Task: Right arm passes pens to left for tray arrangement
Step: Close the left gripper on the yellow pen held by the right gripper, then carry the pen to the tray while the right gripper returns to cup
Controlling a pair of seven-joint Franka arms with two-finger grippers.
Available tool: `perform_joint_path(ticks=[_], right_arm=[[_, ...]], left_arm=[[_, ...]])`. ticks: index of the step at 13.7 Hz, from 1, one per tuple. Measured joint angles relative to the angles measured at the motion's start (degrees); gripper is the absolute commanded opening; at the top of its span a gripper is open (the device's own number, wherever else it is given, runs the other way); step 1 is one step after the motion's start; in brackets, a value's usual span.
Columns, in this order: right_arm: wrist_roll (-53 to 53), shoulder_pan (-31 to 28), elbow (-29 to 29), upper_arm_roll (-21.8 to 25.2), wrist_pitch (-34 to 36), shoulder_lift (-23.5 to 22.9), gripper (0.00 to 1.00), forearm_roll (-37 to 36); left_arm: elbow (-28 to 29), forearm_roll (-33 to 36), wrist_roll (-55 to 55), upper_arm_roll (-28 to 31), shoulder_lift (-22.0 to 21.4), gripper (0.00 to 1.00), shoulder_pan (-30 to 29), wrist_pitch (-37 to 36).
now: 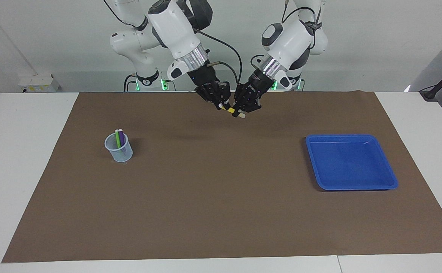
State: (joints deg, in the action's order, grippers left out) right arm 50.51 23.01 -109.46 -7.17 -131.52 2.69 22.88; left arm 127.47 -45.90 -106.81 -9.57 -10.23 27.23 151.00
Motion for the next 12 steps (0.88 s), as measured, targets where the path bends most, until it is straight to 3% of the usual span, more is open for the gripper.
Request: perform_joint_path(ticks=[2, 5, 8, 12], right_arm=[[-8.30, -1.72, 0.00, 0.14, 2.68, 0.00, 1.00, -0.03], [-23.74, -6.48, 0.00, 0.30, 9.45, 0.10, 1.00, -1.30], [-30.35, -10.14, -0.25, 0.46, 17.61, 0.90, 1.00, -9.25], [-38.53, -12.75, -7.27, 0.44, 20.42, 4.33, 1.00, -16.06]], left_arm=[[0.00, 0.20, 5.36, 0.12, 0.00, 0.00, -0.06, -1.07], [-0.08, 0.28, 22.35, 0.34, -0.11, 0.00, -1.61, -9.10], [-0.16, 1.74, 43.43, 0.57, -0.90, 0.00, -3.38, -18.93], [-0.17, 15.48, 62.01, 0.74, -2.60, 0.00, -6.54, -32.22]])
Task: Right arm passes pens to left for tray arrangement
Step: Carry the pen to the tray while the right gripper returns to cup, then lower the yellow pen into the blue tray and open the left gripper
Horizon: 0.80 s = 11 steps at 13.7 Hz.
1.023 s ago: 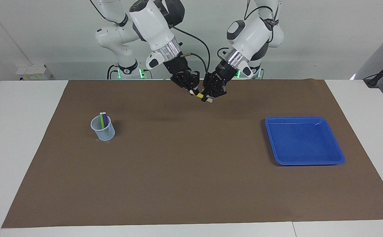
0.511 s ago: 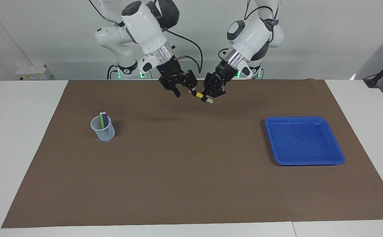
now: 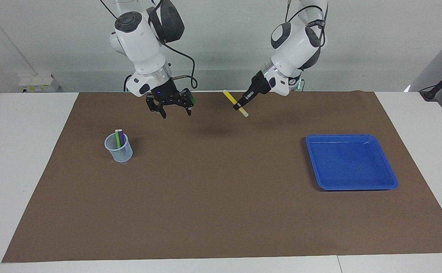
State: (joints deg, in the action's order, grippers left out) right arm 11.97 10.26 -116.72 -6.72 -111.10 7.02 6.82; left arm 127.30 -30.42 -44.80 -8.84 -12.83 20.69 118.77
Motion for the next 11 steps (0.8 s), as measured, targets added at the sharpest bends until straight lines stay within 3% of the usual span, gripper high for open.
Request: perform_joint_path(ticks=[2, 5, 7, 11], right_arm=[[-4.98, -4.02, -3.96, 0.06, 0.00, 0.94, 0.95, -0.85], [-7.50, -11.91, -6.78, 0.24, 0.11, 0.95, 0.95, -2.09], [-8.10, -15.25, -7.62, 0.33, 0.60, 0.96, 0.94, -3.86], [-7.95, -17.44, -11.15, 0.24, -0.63, 0.11, 0.82, -3.96]], left_arm=[[0.00, 6.43, 9.59, 0.12, -0.67, 0.00, -2.83, -5.63], [0.01, 13.99, 23.94, 0.40, -1.11, 0.00, -9.14, -10.70], [0.26, 17.81, 31.85, 0.53, -1.05, 0.00, -13.27, -11.57], [0.58, 25.76, 42.59, 0.60, 1.56, 0.00, -20.43, -9.97]])
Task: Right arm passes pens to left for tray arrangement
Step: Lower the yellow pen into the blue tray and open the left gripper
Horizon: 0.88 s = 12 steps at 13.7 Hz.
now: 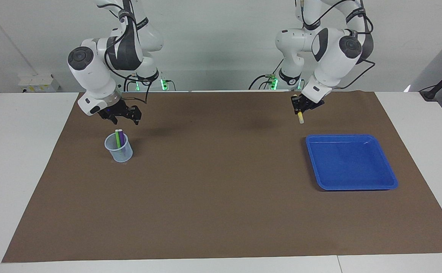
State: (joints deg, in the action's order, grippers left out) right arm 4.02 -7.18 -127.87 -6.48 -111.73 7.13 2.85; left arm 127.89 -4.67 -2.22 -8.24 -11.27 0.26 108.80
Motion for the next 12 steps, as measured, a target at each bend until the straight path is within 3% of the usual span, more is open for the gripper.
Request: perform_joint_path(ticks=[4, 10, 12], right_arm=[[0.23, -1.81, -0.44, 0.02, -1.68, -2.04, 0.77, 0.00], [1.08, -2.21, -0.44, -0.34, -1.89, -2.31, 0.75, 0.00], [1.08, -2.95, -0.44, -0.27, -1.90, -2.31, 0.56, 0.00]], left_arm=[[0.03, 5.84, 3.94, 0.03, 6.15, 0.00, -5.02, 8.73], [-0.64, 7.41, 4.23, 0.00, 14.91, 0.00, -7.09, 20.37], [-1.31, 7.49, 4.23, 0.00, 17.96, 0.00, -7.48, 23.72]])
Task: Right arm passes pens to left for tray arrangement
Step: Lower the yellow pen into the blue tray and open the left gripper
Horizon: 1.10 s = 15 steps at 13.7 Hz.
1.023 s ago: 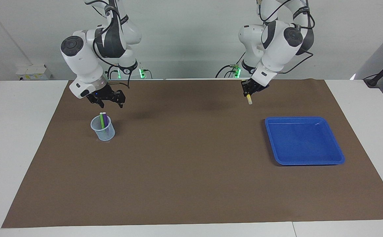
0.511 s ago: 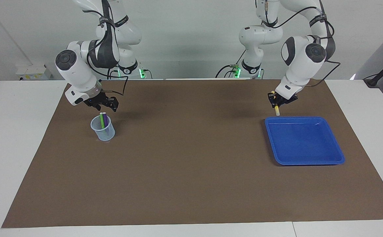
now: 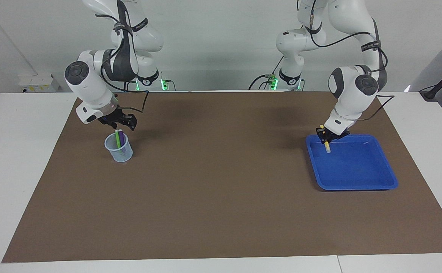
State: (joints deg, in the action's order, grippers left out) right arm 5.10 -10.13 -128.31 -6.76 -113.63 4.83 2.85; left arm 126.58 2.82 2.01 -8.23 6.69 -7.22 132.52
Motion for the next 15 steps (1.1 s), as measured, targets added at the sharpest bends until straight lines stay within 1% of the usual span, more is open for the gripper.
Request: perform_joint_path(ticks=[1, 2, 4, 8, 10, 11, 13, 14, 15], right_arm=[[0.00, -0.10, 0.00, 0.06, -0.01, 0.00, 0.49, 0.00], [0.00, -0.10, 0.00, 0.04, -0.01, 0.00, 0.46, 0.00], [0.00, -0.09, 0.00, 0.01, -0.10, 0.00, 0.46, 0.00], [-0.78, -0.35, 0.00, 0.03, -0.55, -0.02, 0.46, -0.01], [-0.95, -0.59, 0.00, 0.03, -1.14, -0.08, 0.35, -0.06], [-1.07, -0.64, 0.01, 0.03, -1.25, -0.10, 0.34, -0.41], [-1.13, -0.64, 0.14, 0.00, -1.30, -0.12, 0.25, -1.91], [-1.13, -0.64, 0.44, 0.00, -1.30, -0.05, 0.21, -2.09], [-1.14, -0.64, 0.44, -0.01, -1.29, -0.08, 0.11, -2.10]], left_arm=[[-0.48, 0.01, 0.00, 0.00, 1.53, 0.00, -0.02, 1.39], [-1.14, 0.01, 0.00, 0.01, 2.79, 0.00, -0.04, 2.49], [-1.84, 0.05, 0.00, 0.04, 4.69, 0.00, -0.11, 4.00], [-3.29, 0.58, 0.00, 0.02, 6.00, 0.00, -0.78, 5.20], [-4.37, 0.66, 0.00, 0.01, 6.97, 0.00, -1.11, 5.83], [-4.63, 0.68, 0.00, -0.01, 7.21, 0.15, -1.19, 6.24], [-4.71, 0.76, 0.00, -0.06, 7.45, 0.76, -1.25, 7.17], [-4.71, 0.78, 0.00, -0.07, 7.52, 1.00, -1.25, 7.51], [-4.72, 0.84, 0.00, -0.08, 7.55, 1.00, -1.26, 7.72]])
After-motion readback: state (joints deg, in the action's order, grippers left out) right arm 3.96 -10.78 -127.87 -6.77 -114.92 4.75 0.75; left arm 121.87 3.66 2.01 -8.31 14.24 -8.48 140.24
